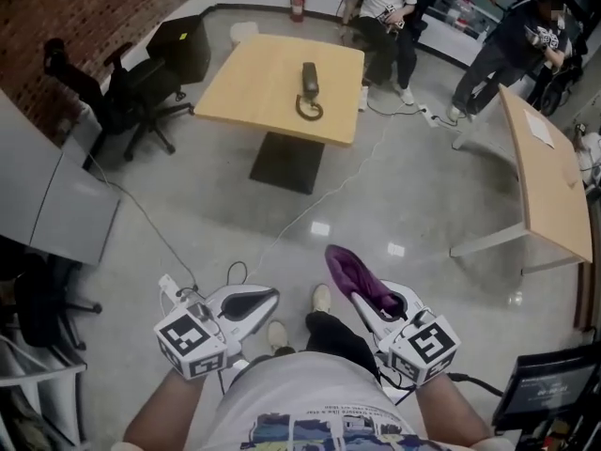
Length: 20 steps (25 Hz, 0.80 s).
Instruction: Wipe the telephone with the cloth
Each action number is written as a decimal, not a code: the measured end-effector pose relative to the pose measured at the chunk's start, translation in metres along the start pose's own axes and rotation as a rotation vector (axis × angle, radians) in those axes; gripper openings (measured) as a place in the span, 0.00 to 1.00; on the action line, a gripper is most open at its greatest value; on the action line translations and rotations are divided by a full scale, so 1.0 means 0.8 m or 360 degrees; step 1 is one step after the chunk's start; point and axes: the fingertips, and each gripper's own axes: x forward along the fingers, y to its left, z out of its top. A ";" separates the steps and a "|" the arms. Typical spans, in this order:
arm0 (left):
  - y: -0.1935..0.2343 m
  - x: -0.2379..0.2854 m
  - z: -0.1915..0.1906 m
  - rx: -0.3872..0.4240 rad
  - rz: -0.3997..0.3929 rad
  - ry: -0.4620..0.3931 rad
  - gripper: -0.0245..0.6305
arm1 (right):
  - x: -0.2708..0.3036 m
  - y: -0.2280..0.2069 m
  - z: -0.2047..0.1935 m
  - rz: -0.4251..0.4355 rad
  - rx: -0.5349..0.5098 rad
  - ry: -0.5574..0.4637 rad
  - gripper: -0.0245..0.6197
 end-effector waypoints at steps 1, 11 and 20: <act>0.007 0.004 0.006 -0.0021 0.0035 -0.0016 0.05 | 0.006 -0.011 0.004 0.0018 0.0004 -0.0004 0.17; 0.081 0.077 0.064 -0.0252 0.0388 -0.0147 0.05 | 0.047 -0.129 0.038 0.0189 -0.0030 -0.0027 0.17; 0.157 0.103 0.085 -0.0305 0.0546 -0.0106 0.10 | 0.098 -0.188 0.054 0.0197 0.0038 -0.0022 0.17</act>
